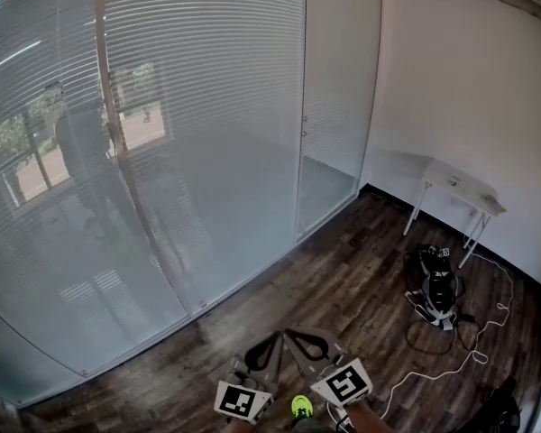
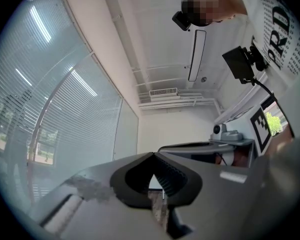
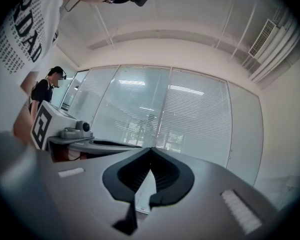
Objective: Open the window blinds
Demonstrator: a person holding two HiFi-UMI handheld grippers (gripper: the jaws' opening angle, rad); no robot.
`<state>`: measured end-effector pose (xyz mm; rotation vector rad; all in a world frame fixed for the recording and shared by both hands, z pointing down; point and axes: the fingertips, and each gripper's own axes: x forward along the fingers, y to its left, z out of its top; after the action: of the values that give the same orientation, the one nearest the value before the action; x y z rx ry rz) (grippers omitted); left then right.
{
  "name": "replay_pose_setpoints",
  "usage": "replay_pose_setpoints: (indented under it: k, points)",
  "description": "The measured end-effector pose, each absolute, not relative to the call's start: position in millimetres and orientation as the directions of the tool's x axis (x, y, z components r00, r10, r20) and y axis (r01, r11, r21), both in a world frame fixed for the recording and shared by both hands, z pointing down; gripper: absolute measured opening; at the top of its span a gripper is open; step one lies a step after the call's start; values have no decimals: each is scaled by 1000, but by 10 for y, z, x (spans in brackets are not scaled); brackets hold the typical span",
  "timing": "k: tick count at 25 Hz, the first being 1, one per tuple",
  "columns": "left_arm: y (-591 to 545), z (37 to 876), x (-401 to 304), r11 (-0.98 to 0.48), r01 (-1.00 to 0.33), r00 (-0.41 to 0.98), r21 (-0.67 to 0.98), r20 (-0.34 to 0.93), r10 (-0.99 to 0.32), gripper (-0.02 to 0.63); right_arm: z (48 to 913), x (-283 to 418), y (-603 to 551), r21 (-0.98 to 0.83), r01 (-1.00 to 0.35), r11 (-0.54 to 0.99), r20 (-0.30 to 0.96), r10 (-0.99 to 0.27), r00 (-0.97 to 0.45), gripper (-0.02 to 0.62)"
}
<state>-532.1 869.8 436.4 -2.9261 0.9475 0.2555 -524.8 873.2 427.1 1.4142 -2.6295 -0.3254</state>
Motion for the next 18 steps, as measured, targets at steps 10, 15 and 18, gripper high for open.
replay_pose_setpoints:
  k: [10,15,18]
  points:
    - [7872,4509,-4472,-803,-596,787,10,-196,-586,-9,4441,-4405,7890,264,-799,540,32,-833,-552,8]
    - [7600,4402,-4031,-788,-615,779,-36,-188,-599,-9,4314,-3960,7612,261,-794,550,23,-825,-564,8]
    - [7355,4303,-3766,-773,-634,760,-27,-206,-617,-9,4243,-3693,7368,264,-790,554,10,-820,-572,8]
